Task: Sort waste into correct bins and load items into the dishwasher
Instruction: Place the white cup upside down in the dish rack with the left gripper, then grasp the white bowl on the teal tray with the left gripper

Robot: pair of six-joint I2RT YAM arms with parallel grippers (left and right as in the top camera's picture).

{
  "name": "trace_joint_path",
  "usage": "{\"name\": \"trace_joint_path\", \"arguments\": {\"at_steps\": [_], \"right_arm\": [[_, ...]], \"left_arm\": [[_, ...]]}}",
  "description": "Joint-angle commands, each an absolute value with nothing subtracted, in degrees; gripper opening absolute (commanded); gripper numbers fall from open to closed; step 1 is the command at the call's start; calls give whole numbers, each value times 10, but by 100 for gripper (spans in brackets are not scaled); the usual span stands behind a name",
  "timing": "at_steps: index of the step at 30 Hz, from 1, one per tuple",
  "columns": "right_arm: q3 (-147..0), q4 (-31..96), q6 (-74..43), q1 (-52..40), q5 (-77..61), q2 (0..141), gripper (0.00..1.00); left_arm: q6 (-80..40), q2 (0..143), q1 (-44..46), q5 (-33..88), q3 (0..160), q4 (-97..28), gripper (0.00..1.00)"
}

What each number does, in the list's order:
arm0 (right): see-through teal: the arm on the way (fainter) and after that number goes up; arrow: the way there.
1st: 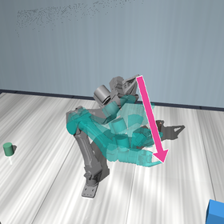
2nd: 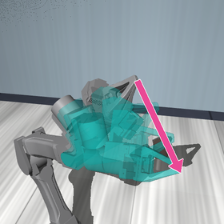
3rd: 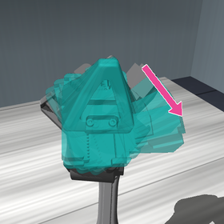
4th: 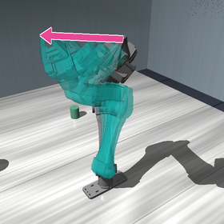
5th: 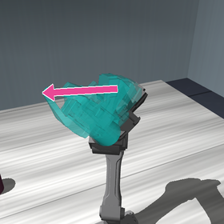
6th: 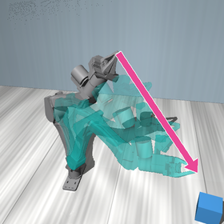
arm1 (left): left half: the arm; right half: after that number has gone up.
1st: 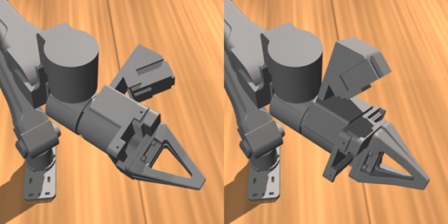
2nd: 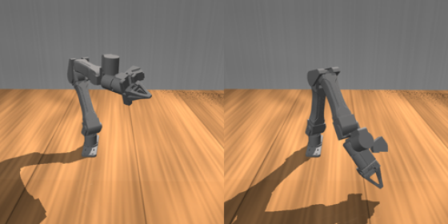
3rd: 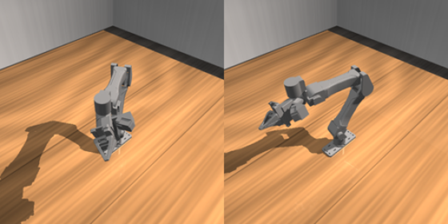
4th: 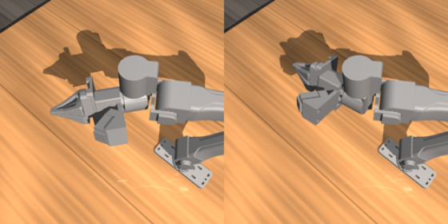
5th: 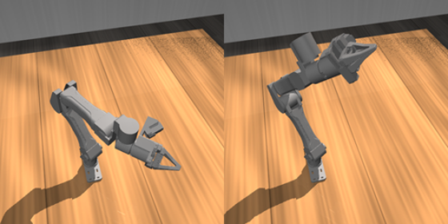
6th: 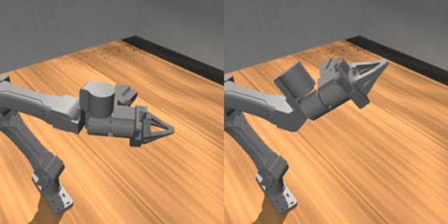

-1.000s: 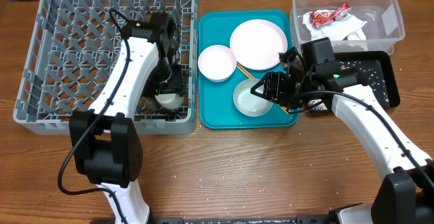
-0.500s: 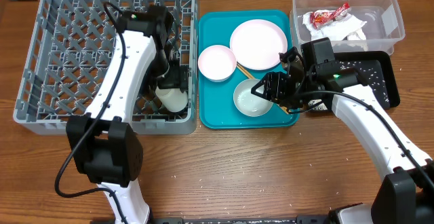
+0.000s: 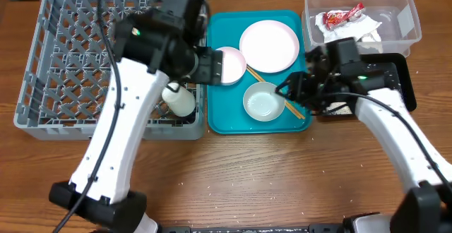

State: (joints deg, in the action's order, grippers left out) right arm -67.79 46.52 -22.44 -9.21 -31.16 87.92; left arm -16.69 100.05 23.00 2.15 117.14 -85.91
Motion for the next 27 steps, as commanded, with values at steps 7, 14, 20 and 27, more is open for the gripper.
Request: {"name": "trace_joint_path", "arguments": {"at_steps": [7,14,20,27], "right_arm": [[-718,578,-223,43,-170,703,62],[-717,637,-222,85,-136,677,90],[-716,647,-222,85,-131,683,100],[-716,647,-222,85,-131,683,100]], "left_arm": [[-262,1030,313,26,1074,-749,86],[-276,1079,338,26,988,-641,82],[-312,1147,339,31,967,-611,63],[-320,1209,340,46,967,-595,41]]}}
